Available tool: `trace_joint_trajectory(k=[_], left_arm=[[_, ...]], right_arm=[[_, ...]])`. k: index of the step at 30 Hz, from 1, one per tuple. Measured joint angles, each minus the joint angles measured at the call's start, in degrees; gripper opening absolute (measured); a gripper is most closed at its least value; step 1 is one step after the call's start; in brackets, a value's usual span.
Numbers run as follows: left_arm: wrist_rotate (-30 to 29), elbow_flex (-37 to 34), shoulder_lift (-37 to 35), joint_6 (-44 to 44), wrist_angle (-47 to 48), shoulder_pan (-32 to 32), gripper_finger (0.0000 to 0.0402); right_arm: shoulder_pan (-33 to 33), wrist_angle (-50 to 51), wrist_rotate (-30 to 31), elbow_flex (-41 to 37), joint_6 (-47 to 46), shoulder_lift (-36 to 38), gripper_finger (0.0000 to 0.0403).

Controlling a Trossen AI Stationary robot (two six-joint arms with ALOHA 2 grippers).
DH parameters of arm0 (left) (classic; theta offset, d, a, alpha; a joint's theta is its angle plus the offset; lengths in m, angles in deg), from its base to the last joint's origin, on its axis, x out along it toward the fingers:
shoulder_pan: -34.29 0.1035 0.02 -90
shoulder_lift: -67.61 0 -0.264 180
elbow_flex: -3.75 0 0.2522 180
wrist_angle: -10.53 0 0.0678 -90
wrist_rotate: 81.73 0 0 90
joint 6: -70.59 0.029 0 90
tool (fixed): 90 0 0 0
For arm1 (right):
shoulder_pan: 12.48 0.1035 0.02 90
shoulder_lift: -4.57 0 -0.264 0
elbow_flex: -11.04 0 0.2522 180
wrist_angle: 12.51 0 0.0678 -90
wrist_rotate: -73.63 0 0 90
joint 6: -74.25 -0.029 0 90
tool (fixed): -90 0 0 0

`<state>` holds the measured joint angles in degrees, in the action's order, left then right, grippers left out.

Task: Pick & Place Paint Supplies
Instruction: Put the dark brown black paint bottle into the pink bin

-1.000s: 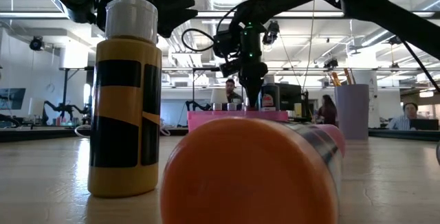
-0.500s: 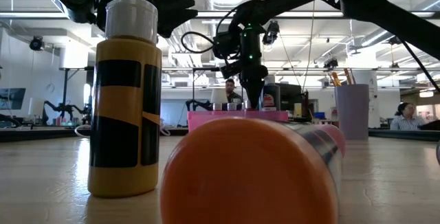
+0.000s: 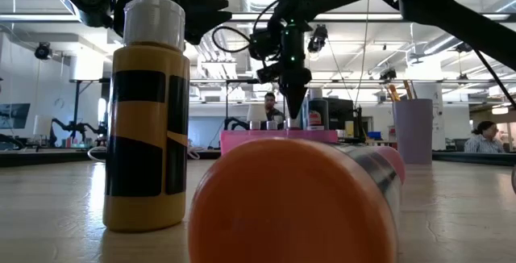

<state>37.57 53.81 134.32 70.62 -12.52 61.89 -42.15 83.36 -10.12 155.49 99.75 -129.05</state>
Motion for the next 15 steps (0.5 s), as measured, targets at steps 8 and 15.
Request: trace_joint_trajectory(k=[8, 15], left_arm=[[0.0, 0.0, 0.0, 0.0, 0.14, 0.0, 0.0213], [0.02, 0.0, 0.0, 0.0, 0.07, 0.0, 0.0213]], right_arm=[[1.82, 1.64, 2.8, 2.45, -1.09, 4.41, 0.019], [5.64, 1.56, 6.85, 2.82, -8.03, 11.75, 0.0154]])
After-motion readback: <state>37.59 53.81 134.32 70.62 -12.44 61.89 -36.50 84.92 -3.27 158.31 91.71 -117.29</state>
